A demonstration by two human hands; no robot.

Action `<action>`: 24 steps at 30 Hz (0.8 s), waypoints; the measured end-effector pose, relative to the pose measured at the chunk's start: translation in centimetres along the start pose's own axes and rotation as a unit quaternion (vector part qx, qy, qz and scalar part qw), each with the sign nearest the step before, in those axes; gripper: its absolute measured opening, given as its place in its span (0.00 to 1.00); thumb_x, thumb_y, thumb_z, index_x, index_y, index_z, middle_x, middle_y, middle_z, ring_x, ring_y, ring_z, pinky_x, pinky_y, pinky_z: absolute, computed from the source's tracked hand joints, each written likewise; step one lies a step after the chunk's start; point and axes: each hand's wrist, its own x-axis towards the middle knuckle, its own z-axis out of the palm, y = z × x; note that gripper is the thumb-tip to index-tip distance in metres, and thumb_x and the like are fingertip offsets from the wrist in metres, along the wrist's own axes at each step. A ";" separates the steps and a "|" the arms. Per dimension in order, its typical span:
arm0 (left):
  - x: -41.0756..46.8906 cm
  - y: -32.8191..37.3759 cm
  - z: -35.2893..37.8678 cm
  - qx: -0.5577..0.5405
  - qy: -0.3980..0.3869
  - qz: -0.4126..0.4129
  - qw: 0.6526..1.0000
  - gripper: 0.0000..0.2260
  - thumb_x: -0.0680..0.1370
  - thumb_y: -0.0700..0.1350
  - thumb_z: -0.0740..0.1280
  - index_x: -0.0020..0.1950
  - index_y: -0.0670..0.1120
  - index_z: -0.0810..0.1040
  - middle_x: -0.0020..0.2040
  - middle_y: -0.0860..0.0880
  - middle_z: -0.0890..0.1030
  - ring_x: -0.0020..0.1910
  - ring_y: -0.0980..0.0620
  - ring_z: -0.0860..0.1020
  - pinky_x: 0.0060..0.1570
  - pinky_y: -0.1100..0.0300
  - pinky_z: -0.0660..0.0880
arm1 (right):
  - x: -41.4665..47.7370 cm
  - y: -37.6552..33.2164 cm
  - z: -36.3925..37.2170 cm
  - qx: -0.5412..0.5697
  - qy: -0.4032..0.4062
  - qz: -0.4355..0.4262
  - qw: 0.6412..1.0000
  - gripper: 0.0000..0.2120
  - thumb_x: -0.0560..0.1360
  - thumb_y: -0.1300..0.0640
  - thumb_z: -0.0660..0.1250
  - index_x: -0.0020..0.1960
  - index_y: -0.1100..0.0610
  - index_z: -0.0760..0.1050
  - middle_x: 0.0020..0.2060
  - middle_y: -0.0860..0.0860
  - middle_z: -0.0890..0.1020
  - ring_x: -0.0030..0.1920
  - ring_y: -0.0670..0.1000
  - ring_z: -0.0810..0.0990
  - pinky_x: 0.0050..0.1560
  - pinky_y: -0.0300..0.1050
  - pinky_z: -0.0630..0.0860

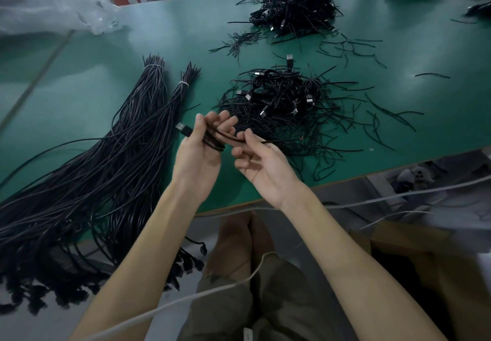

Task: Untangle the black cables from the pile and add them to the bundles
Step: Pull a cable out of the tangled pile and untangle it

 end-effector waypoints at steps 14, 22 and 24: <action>-0.1 4.9 -1.2 -0.325 -0.013 -0.023 0.945 0.15 0.87 0.39 0.54 0.44 0.45 0.73 0.39 0.51 0.73 0.26 0.56 0.62 0.35 0.63 0.59 | 0.1 0.0 -0.2 0.034 -0.008 0.004 0.999 0.05 0.77 0.62 0.69 0.52 0.62 0.78 0.41 0.55 0.82 0.34 0.46 0.76 0.36 0.37 0.73; 0.1 6.7 -2.3 -0.338 -0.005 -0.001 0.941 0.18 0.86 0.37 0.52 0.39 0.47 0.73 0.32 0.52 0.71 0.24 0.56 0.54 0.28 0.62 0.55 | 0.3 0.4 -0.2 -0.013 0.000 -0.025 1.000 0.03 0.80 0.66 0.67 0.53 0.62 0.77 0.40 0.54 0.80 0.34 0.45 0.75 0.36 0.37 0.74; 0.1 6.8 -2.5 -0.320 0.009 0.005 0.947 0.20 0.87 0.39 0.52 0.38 0.47 0.74 0.32 0.53 0.70 0.24 0.56 0.53 0.28 0.62 0.55 | 0.3 0.4 -0.2 -0.015 0.006 -0.028 0.999 0.04 0.81 0.66 0.67 0.55 0.62 0.77 0.40 0.54 0.80 0.34 0.45 0.76 0.37 0.37 0.74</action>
